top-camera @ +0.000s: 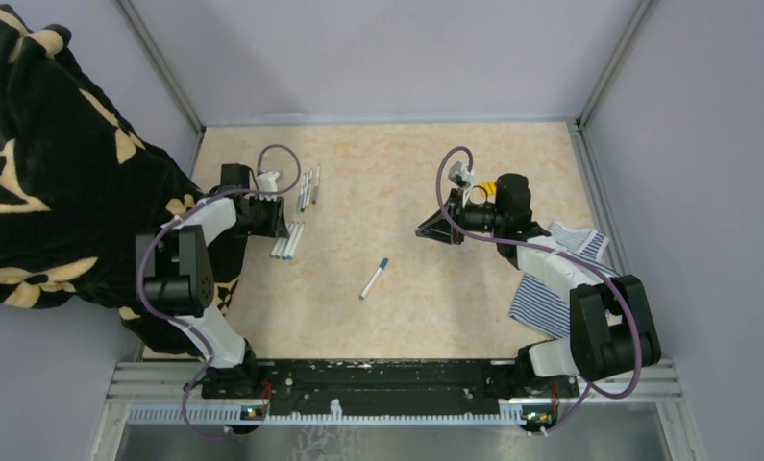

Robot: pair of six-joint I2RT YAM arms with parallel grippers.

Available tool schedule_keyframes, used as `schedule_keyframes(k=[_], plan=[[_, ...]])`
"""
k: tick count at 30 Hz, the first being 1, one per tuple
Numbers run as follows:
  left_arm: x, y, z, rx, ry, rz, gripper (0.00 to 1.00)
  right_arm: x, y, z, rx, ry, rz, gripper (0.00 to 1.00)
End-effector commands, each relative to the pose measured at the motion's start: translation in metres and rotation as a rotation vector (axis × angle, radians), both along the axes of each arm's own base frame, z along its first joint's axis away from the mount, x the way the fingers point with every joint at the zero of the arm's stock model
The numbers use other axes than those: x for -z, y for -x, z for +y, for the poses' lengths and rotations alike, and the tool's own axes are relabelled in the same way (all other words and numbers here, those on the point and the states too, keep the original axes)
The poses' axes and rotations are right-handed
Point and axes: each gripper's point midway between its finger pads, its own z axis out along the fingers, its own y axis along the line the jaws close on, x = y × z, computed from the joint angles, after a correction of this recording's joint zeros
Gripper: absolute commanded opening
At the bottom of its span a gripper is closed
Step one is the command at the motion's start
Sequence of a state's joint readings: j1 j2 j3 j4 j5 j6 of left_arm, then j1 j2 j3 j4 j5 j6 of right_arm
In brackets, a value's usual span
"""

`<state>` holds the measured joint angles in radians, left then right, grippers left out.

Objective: Open the pen caps
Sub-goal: Place the pen at the center of the board, then place the pen cap at the center of the board.

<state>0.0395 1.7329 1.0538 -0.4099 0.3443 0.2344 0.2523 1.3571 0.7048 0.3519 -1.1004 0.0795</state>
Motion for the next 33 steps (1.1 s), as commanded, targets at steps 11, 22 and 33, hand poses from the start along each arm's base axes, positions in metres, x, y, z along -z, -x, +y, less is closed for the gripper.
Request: schedule_keyframes(k=[11,22,33], plan=[[-0.007,-0.006,0.002,-0.019,0.026,-0.031,0.47,-0.019,-0.001,0.000,-0.003,-0.021,-0.093,0.00],[-0.035,-0.007,-0.009,0.022,0.096,-0.121,0.64,-0.025,-0.016,-0.010,0.086,-0.049,-0.070,0.00],[-0.063,-0.003,-0.022,0.089,0.147,-0.207,0.97,-0.032,-0.049,-0.055,0.305,-0.095,-0.050,0.00]])
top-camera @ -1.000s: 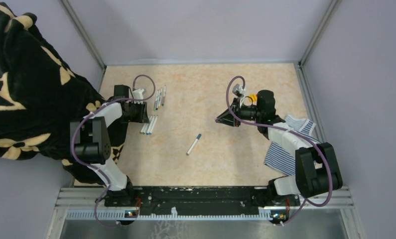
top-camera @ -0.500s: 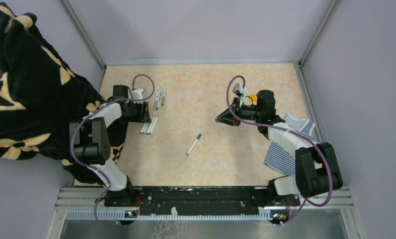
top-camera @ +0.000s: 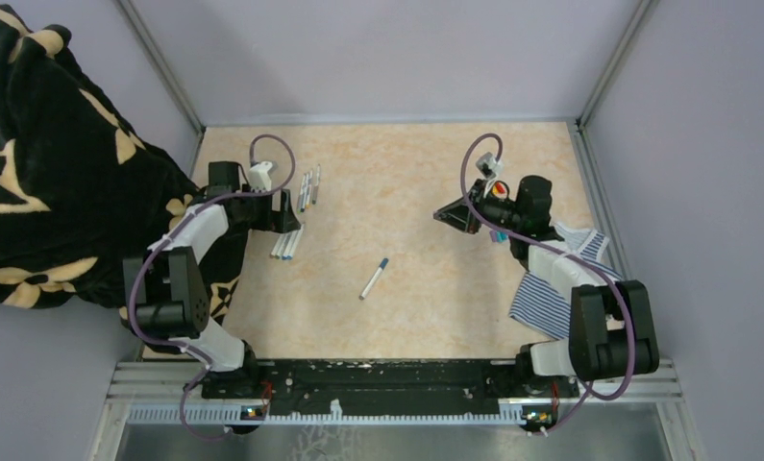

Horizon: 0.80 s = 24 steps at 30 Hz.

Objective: Open the pen caps
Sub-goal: Place the pen cap at the center of the board.

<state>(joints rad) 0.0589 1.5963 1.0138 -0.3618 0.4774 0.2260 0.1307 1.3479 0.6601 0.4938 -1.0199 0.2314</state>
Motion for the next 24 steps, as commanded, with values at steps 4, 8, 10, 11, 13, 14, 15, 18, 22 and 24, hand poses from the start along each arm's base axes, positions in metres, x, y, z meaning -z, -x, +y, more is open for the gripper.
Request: schedule_keyframes(k=[4,8,10,11,13,14,15,18,22,24], plan=[[-0.027,0.004,-0.011,0.073,0.046,-0.089,1.00,-0.024,-0.032,-0.047,0.222,-0.040,-0.052,0.00],[-0.045,0.011,-0.017,0.133,0.054,-0.124,1.00,-0.017,-0.045,-0.066,0.291,-0.002,-0.023,0.00],[-0.054,0.015,-0.019,0.165,0.054,-0.147,1.00,-0.009,-0.051,-0.076,0.330,0.042,0.000,0.00],[-0.059,0.018,-0.020,0.181,0.051,-0.159,1.00,-0.005,-0.052,-0.082,0.345,0.051,0.010,0.00],[-0.068,0.026,-0.022,0.213,0.045,-0.183,1.00,0.001,-0.053,-0.093,0.368,0.058,0.025,0.00],[-0.071,0.030,-0.023,0.224,0.043,-0.191,1.00,0.003,-0.054,-0.101,0.389,0.059,0.031,0.00],[-0.073,0.035,-0.023,0.236,0.038,-0.197,1.00,0.006,-0.054,-0.106,0.400,0.060,0.037,0.00],[-0.077,0.050,-0.023,0.273,0.016,-0.198,1.00,0.018,-0.055,-0.121,0.423,0.077,0.062,0.00],[-0.084,0.069,-0.025,0.317,-0.008,-0.244,1.00,0.032,-0.058,-0.137,0.427,0.113,0.101,0.00],[-0.087,0.074,-0.027,0.318,-0.004,-0.278,1.00,0.039,-0.060,-0.145,0.433,0.122,0.119,0.00]])
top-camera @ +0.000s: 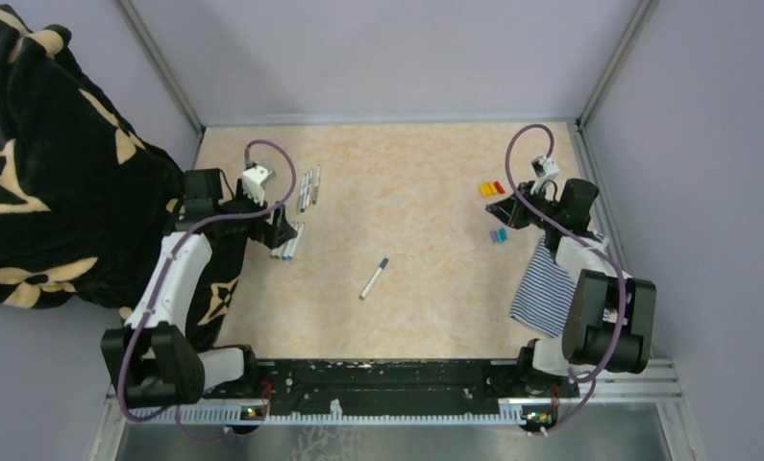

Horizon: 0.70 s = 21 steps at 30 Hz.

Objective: Open the pen caps
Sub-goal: Place the pen cap at the center of the board.

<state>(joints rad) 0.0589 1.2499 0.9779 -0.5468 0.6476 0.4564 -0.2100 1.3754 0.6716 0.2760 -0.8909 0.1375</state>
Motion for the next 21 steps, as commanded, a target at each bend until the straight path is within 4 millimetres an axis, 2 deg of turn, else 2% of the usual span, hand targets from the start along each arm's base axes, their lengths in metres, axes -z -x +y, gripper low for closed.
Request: schedule_keyframes(k=[1,11,18,21], plan=[[0.000,0.023,-0.006,0.060,0.010,-0.042,1.00,-0.001,-0.012,-0.019,-0.009,0.041,-0.022,0.00],[0.009,0.031,-0.009,0.064,0.024,-0.058,1.00,0.042,-0.017,-0.060,0.100,0.090,0.045,0.00],[0.015,0.031,-0.009,0.066,0.030,-0.032,1.00,0.061,-0.020,-0.081,0.219,0.099,0.117,0.00],[0.016,0.032,-0.010,0.068,0.031,-0.029,1.00,0.069,-0.019,-0.083,0.236,0.097,0.152,0.00]])
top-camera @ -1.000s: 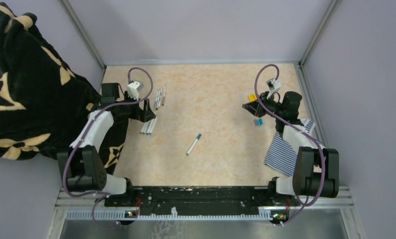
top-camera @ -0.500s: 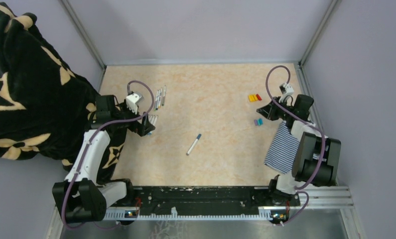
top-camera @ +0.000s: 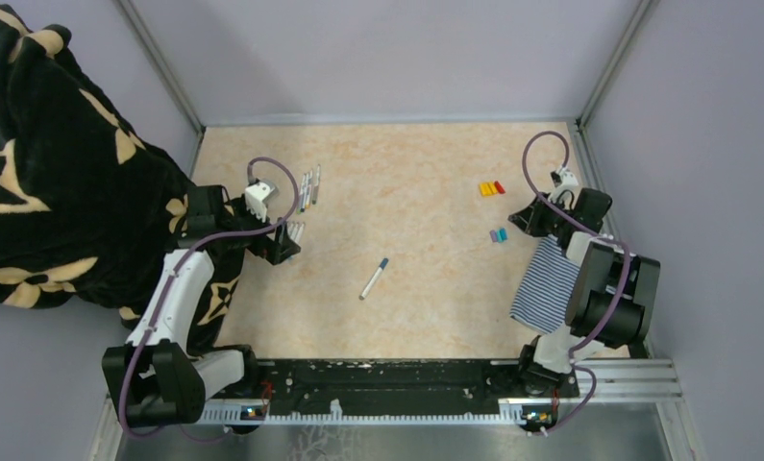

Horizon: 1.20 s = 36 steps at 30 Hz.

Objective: Open the pen caps
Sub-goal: Place the pen cap at the center of the board.

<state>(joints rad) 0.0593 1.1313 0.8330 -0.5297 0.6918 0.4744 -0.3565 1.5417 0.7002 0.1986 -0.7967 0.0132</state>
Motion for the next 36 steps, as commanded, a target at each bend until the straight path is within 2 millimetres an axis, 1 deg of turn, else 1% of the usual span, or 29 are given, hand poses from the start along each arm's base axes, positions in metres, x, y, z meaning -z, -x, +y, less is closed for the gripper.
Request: schedule_keyframes(k=[1,6,10,15,16,19,26,30,36], plan=[[0.000,-0.002,-0.002,0.028,0.010,-0.026,1.00,0.008,-0.007,-0.013,0.053,0.019,0.011,0.00],[0.002,-0.001,-0.003,0.033,0.014,-0.016,1.00,0.020,-0.007,-0.013,0.066,-0.013,0.071,0.00],[0.002,-0.001,-0.004,0.035,0.019,-0.014,1.00,0.025,-0.008,-0.014,0.085,-0.026,0.091,0.00],[0.004,0.000,-0.004,0.039,0.021,-0.009,1.00,0.029,-0.011,-0.022,0.127,-0.006,0.099,0.06],[0.004,0.000,-0.004,0.038,0.022,-0.008,1.00,0.038,-0.010,-0.021,0.129,-0.013,0.122,0.07],[0.005,0.000,-0.005,0.042,0.023,-0.006,1.00,0.043,-0.011,-0.021,0.135,-0.025,0.137,0.08],[0.006,0.001,-0.005,0.045,0.026,0.000,1.00,0.045,-0.015,-0.022,0.146,-0.027,0.141,0.18],[0.006,0.001,-0.005,0.045,0.027,0.000,1.00,0.045,-0.016,-0.020,0.139,-0.025,0.142,0.27],[0.007,0.001,-0.005,0.046,0.027,0.002,1.00,0.045,-0.016,-0.016,0.130,-0.024,0.146,0.35]])
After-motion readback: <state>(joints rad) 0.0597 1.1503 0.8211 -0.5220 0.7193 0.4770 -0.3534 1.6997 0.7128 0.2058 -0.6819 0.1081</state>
